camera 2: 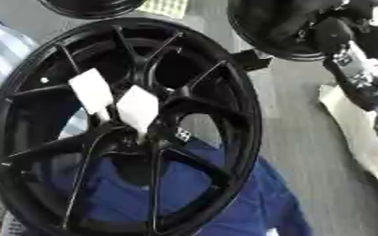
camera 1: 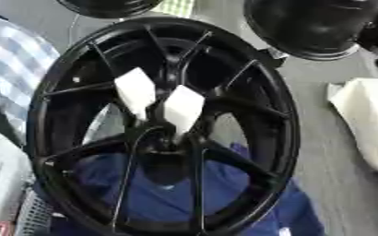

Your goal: Pull the pin out of the wheel hub.

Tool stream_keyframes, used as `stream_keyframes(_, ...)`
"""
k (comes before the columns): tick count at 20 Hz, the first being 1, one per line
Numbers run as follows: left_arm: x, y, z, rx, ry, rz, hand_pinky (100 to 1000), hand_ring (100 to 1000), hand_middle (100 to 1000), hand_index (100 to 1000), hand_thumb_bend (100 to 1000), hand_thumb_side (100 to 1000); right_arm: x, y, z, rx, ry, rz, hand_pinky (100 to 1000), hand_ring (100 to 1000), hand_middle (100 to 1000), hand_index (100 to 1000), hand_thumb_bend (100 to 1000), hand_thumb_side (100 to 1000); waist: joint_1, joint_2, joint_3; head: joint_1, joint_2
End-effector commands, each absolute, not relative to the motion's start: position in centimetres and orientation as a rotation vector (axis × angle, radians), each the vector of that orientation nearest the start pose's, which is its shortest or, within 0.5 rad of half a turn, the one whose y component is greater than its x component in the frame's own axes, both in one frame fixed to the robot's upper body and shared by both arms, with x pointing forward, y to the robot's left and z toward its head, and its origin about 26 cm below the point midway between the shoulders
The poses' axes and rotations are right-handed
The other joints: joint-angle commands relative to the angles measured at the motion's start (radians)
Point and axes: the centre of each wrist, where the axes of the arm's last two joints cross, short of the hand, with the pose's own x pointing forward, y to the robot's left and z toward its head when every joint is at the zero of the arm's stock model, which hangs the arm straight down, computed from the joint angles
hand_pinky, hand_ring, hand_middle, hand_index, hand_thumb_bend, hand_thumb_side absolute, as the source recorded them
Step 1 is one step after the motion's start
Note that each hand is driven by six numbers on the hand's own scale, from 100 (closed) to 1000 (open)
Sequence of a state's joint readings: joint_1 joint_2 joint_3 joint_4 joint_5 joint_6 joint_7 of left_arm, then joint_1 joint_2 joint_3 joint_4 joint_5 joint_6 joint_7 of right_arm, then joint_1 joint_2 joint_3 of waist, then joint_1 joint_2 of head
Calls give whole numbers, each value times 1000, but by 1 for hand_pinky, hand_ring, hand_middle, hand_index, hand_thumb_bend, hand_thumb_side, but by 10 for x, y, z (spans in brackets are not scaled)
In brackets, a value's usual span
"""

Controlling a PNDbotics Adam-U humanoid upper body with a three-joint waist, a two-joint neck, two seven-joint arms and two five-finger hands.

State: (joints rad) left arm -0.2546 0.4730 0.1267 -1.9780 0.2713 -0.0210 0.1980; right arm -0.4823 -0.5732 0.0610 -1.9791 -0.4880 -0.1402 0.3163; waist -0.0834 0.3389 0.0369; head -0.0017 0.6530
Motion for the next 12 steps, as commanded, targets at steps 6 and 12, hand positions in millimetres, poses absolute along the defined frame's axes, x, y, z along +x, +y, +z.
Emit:
stream_keyframes(6, 290, 316, 219, 205, -2289, -86, 772, 670, 616, 687, 100, 698, 302, -245, 313, 299, -2408, 1399, 820, 741, 622, 776, 100, 340, -13, -41, 12, -16, 17)
stream_keyframes(12, 290, 315, 219, 201, -2278, -102, 772, 670, 615, 688, 100, 702, 296, -222, 340, 194, -2352, 1854, 828, 754, 643, 784, 100, 378, -30, -50, 27, -35, 26)
